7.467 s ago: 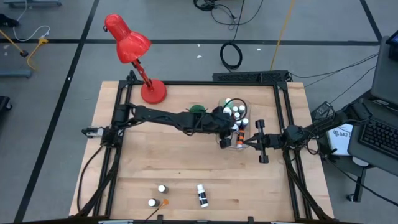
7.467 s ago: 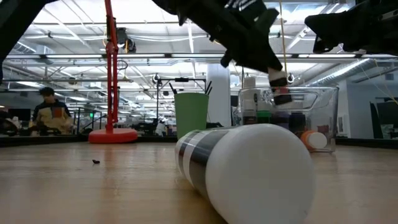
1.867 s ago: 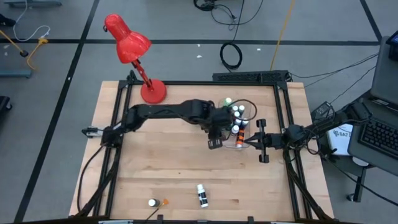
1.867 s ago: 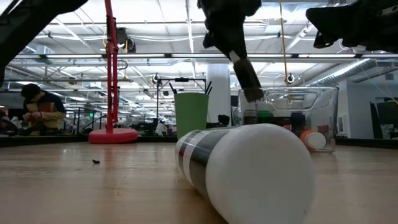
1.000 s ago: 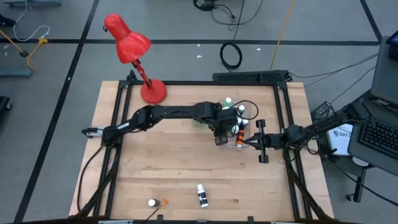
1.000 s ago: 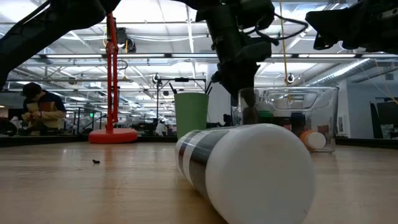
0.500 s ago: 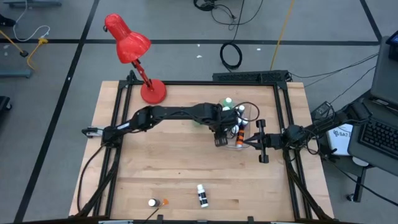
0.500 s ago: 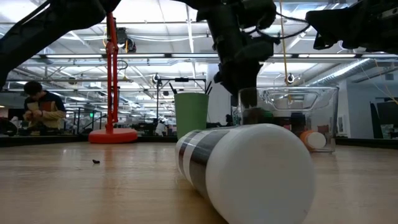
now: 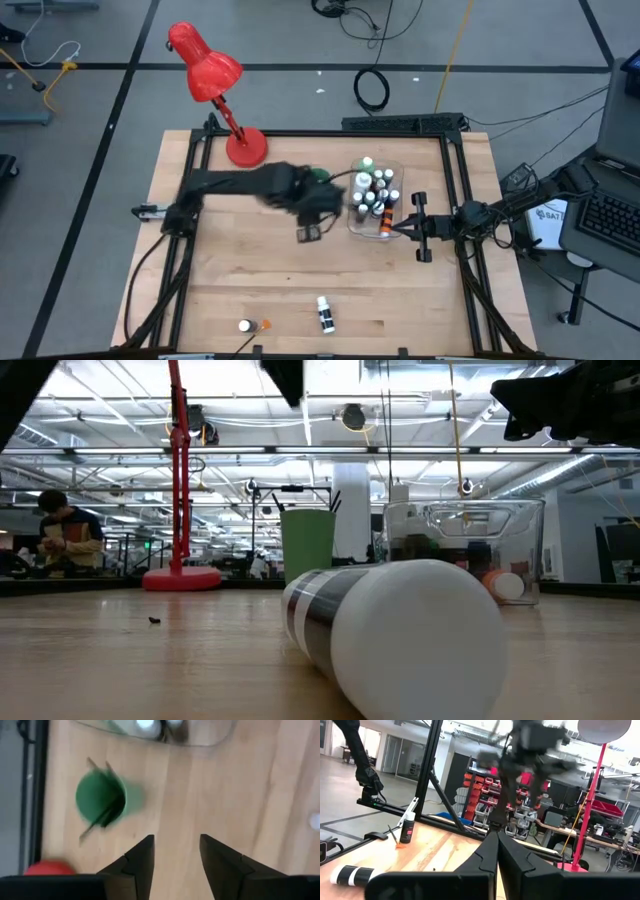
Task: Pick & Place Paint Supplies
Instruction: Put the black paint bottle into the transparent bin
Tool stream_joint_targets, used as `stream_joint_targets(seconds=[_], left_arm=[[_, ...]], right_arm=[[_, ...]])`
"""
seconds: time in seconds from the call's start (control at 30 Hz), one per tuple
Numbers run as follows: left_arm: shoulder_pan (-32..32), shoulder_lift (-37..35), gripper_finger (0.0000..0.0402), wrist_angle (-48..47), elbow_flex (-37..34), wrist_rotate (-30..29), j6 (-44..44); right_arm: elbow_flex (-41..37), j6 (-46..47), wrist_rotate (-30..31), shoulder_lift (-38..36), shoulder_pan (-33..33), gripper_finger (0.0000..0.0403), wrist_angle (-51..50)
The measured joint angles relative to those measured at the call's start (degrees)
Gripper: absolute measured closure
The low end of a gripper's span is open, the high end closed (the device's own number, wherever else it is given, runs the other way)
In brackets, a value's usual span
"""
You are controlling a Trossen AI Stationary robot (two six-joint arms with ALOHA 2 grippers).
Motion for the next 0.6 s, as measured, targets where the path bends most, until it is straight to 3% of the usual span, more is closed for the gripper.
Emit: stream_joint_targets(seconds=[0.17,0.23,0.33,0.43,0.6], left_arm=[[-9.88,-11.27,0.0296,1.45,-7.13,2.9,-1.85],[-14.56,-16.57,0.032,0.92,-12.52,0.35,-6.35],[-21.21,-24.49,0.0361,6.63,-23.41,-8.24,-14.26],[-28.39,-32.37,0.0394,11.39,-35.51,-11.69,-21.61],[-38.35,-41.38,0.0387,27.61,-55.07,-15.2,-28.36]], right_arm=[[0.0,0.12,0.0,-0.04,0.01,0.0399,-0.16],[-0.01,0.55,-0.03,0.12,0.02,0.0399,-0.18],[-0.01,0.94,-0.02,0.39,0.0,0.0399,-0.32],[-0.01,1.05,0.0,0.39,0.0,0.0399,-0.06],[0.01,1.05,0.0,0.39,0.02,0.0399,0.07]])
